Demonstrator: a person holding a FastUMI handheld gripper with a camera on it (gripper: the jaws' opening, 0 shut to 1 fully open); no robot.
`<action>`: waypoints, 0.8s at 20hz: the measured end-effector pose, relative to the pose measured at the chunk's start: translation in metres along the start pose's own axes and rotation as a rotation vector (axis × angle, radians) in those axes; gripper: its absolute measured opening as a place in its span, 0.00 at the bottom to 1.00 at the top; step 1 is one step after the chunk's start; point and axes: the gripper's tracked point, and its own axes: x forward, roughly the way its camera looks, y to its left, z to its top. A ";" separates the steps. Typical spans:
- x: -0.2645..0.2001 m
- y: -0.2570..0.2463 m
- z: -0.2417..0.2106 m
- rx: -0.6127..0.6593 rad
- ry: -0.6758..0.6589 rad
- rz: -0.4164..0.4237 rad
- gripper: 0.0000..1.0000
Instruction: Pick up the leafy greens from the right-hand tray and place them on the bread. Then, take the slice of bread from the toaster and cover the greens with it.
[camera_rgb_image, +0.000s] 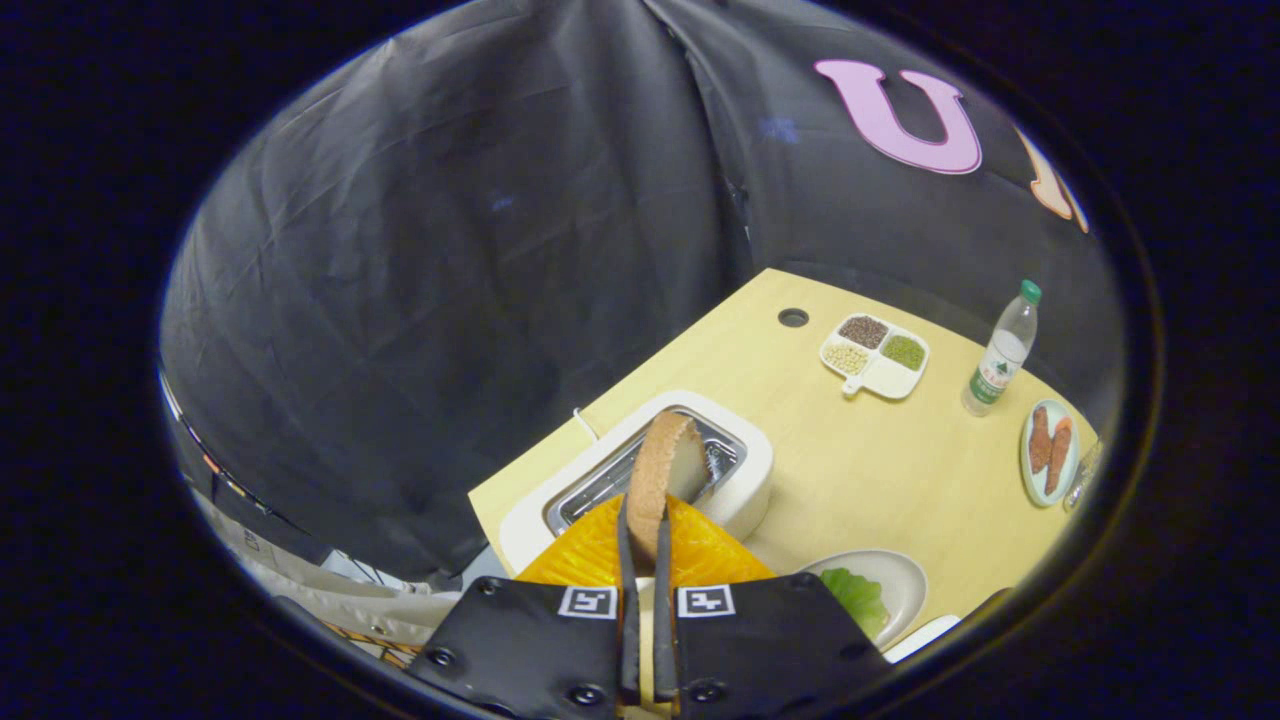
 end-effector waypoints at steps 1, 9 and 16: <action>-0.006 -0.001 0.001 0.007 -0.010 0.006 0.08; -0.051 -0.029 -0.001 0.105 -0.107 0.028 0.08; -0.069 -0.084 -0.037 0.148 -0.103 -0.060 0.08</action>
